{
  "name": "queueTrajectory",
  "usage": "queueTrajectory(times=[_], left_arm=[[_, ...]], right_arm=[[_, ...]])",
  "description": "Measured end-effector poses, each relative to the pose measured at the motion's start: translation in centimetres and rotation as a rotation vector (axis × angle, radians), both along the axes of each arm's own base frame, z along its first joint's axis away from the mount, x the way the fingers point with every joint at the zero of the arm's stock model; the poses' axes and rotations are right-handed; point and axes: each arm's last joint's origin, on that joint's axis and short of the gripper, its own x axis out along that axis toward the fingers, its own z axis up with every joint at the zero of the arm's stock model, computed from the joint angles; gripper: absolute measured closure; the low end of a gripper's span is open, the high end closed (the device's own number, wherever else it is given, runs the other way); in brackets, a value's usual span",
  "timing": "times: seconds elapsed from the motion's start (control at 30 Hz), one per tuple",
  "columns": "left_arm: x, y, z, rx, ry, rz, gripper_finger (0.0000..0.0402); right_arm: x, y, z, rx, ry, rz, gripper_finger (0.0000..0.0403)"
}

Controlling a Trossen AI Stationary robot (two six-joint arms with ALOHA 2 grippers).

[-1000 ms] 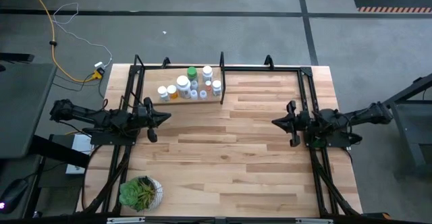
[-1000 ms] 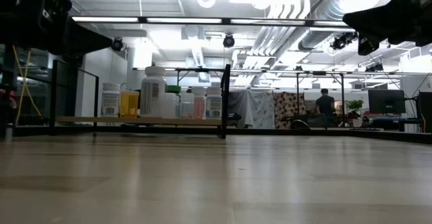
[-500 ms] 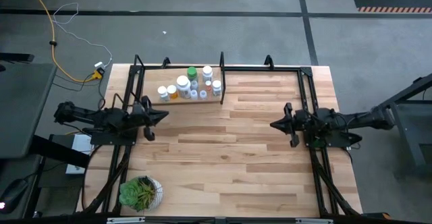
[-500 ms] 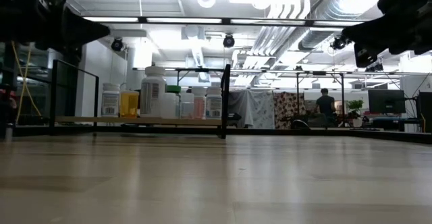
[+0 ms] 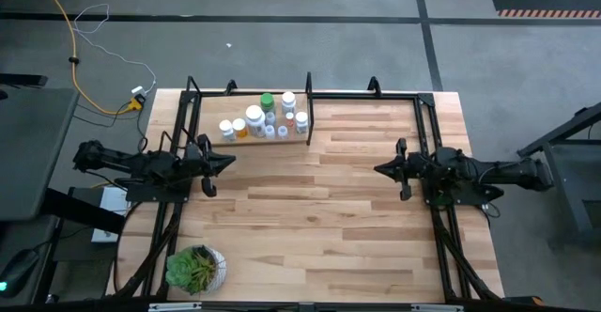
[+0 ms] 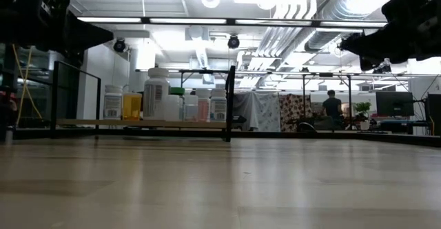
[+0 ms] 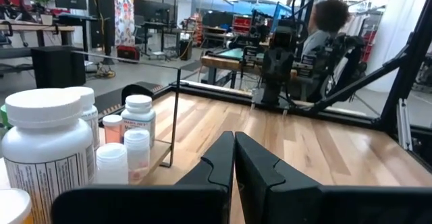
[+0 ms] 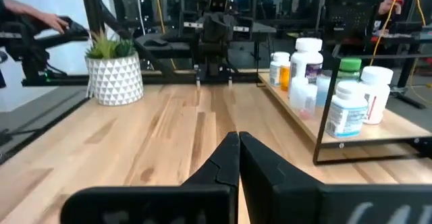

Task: Pick and place medicine bottles onto shelf by color
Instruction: Return to Home Position

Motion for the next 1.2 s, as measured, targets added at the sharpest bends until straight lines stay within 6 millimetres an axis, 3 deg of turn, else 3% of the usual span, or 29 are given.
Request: queueTrajectory(times=[0.2,0.67,0.97,1.2], left_arm=[[0.2,0.0,-0.3,0.004,0.032,-0.002,0.0398],[1.1,-0.1,-1.6,0.022,0.194,-0.006,0.0398],[0.6,-0.1,-0.8,0.011,0.097,-0.007,0.0398],[-0.1,0.0,0.1,-0.001,-0.013,-0.007,0.0398]], right_arm=[[0.0,-0.3,-0.6,0.0,0.061,-0.088,0.0403],[-0.1,-0.3,-0.5,0.004,0.053,-0.094,0.0403],[-0.8,-0.2,0.9,0.007,-0.103,-0.091,0.0402],[-0.8,0.0,0.8,0.008,-0.094,-0.067,0.0402]])
